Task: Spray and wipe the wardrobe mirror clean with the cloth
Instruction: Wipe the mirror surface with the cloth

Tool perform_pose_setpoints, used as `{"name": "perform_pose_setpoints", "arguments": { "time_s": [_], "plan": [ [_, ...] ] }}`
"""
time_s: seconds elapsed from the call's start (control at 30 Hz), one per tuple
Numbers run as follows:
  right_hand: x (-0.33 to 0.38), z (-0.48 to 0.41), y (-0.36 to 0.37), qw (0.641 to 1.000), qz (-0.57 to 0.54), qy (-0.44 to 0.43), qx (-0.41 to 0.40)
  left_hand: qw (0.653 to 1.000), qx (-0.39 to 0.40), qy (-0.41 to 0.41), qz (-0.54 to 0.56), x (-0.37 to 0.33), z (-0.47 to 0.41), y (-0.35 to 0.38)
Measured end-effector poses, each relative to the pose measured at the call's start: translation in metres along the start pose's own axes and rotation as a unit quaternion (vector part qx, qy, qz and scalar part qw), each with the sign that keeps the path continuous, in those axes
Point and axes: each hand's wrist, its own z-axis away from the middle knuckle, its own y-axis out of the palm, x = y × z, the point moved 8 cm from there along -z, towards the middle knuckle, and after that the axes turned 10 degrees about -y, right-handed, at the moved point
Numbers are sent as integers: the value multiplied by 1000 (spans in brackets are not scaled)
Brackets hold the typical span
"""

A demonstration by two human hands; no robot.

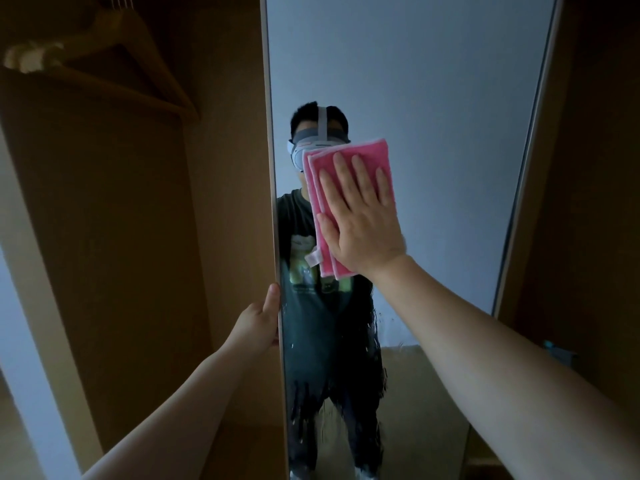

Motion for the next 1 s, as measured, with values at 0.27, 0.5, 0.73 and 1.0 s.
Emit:
{"name": "perform_pose_setpoints", "arguments": {
  "time_s": [0.27, 0.5, 0.73, 1.0],
  "plan": [
    [14, 45, 10, 1000, -13, 14, 2, 999, -23, 19, -21, -2, 2, -1],
    [37, 114, 30, 999, -34, 15, 20, 998, -41, 16, -38, -1, 3, -1],
    [49, 150, 38, 998, -37, 3, 52, 996, -71, 15, -44, -4, 11, -2],
    [39, 145, 27, 998, -53, -16, 35, 997, -73, 5, -33, -3, 14, -2]
  ]
}}
